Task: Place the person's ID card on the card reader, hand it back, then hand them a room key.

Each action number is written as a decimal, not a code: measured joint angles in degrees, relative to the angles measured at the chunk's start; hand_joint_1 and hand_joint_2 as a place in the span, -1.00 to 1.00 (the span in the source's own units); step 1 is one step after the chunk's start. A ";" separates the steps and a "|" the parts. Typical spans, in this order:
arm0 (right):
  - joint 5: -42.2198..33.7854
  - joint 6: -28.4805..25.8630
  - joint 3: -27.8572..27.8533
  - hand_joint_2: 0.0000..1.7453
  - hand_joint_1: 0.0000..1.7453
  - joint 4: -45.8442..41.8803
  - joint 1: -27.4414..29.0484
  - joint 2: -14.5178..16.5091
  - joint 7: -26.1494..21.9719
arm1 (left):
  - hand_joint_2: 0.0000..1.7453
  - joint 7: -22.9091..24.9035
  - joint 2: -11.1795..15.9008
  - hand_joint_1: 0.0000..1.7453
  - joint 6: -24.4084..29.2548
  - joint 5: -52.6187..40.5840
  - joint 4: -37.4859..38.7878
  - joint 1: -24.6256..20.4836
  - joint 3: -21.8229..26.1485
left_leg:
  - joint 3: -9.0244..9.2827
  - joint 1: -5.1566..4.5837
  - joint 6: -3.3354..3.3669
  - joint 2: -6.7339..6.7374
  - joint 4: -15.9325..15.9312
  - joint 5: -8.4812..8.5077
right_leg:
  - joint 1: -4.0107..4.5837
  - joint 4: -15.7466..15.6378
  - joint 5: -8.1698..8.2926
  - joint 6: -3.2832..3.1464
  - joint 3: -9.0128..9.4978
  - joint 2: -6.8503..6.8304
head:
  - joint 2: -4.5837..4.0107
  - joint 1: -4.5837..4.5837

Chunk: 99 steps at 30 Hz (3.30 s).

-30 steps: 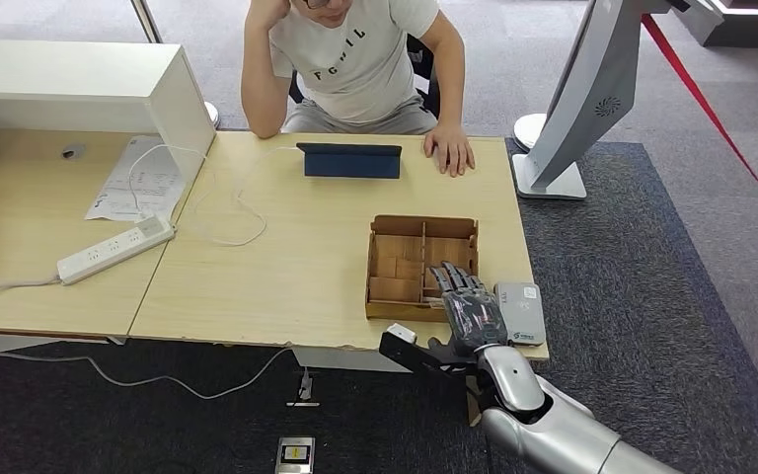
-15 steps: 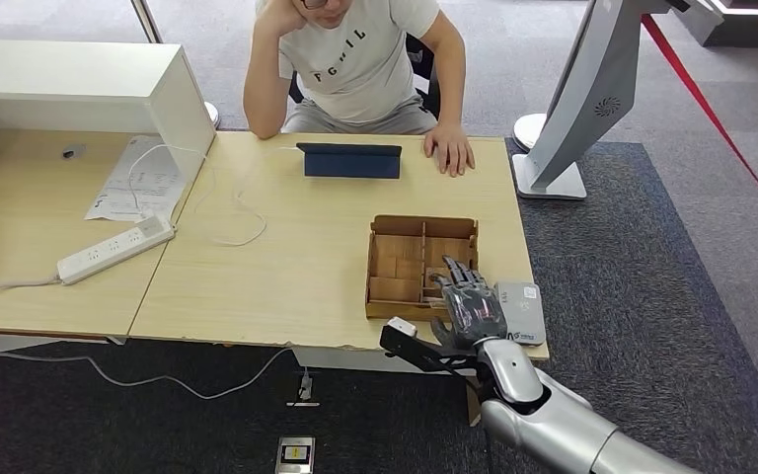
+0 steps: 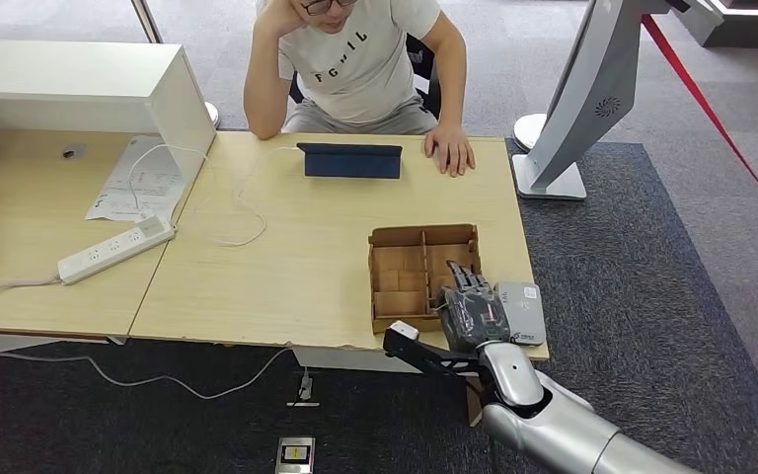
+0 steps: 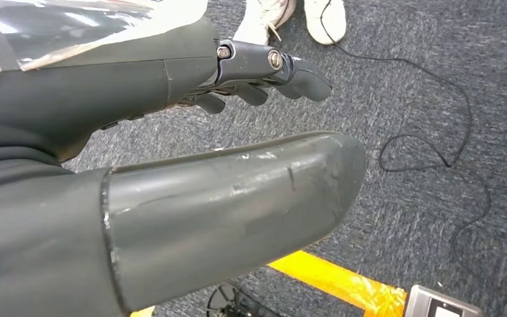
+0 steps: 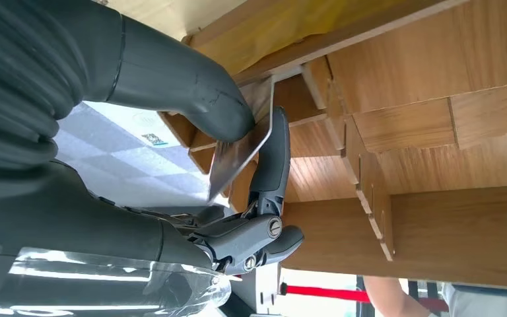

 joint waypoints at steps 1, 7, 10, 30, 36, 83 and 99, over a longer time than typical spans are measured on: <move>0.01 0.08 0.05 1.00 1.00 -0.06 0.13 -0.11 0.13 | -1.00 0.06 0.00 -1.00 0.02 -0.02 0.00 0.00 0.00 | 0.00 0.00 0.00 0.00 0.00 0.00 | 0.00 0.00 0.00 0.00 0.00 0.00 | 0.00 0.01; 0.08 -0.15 0.39 1.00 0.04 -0.49 0.93 -0.65 0.60 | -1.00 0.25 0.00 -1.00 0.07 -0.07 0.00 0.01 0.00 | 0.00 0.00 0.00 0.00 0.00 0.00 | 0.00 0.00 0.00 0.00 0.00 0.00 | 0.00 0.00; 0.55 -0.17 0.38 1.00 1.00 -0.71 1.30 -0.89 0.62 | -1.00 0.20 0.00 -1.00 0.13 -0.03 0.00 0.02 0.00 | 0.00 0.00 0.00 0.01 0.00 0.00 | 0.00 0.00 0.00 0.00 -0.01 0.00 | 0.00 -0.01; 6.93 -3.71 -0.58 1.00 1.00 -6.31 1.88 -2.81 1.18 | -1.00 -2.05 -0.02 -1.00 -1.87 -0.13 0.00 0.05 0.00 | 0.00 0.00 0.00 0.03 0.00 0.00 | 0.00 0.01 0.00 0.00 0.00 0.01 | 0.00 -0.01; 9.66 -5.25 -1.46 1.00 1.00 -8.92 1.83 -3.80 2.01 | -1.00 -2.19 -0.02 -1.00 -2.69 -0.49 0.00 0.07 0.00 | 0.00 0.00 0.00 0.02 0.00 0.00 | 0.00 0.01 0.00 0.00 0.00 0.01 | 0.00 -0.01; 9.65 6.73 -3.02 1.00 1.00 2.78 -16.85 5.32 3.63 | -1.00 -3.13 -0.58 -1.00 -7.07 -2.16 0.00 0.07 0.00 | -0.03 0.00 -0.01 -0.01 0.00 0.05 | 0.01 0.04 0.05 -0.02 0.00 0.00 | 0.00 0.00; 8.91 5.39 -2.89 -1.00 -1.00 6.76 -17.10 6.56 3.21 | -1.00 -2.66 -0.61 -1.00 -6.88 -2.01 0.00 0.07 0.00 | -0.02 0.00 -0.01 0.00 0.01 0.05 | 0.01 0.04 0.05 -0.02 -0.03 0.00 | 0.00 0.01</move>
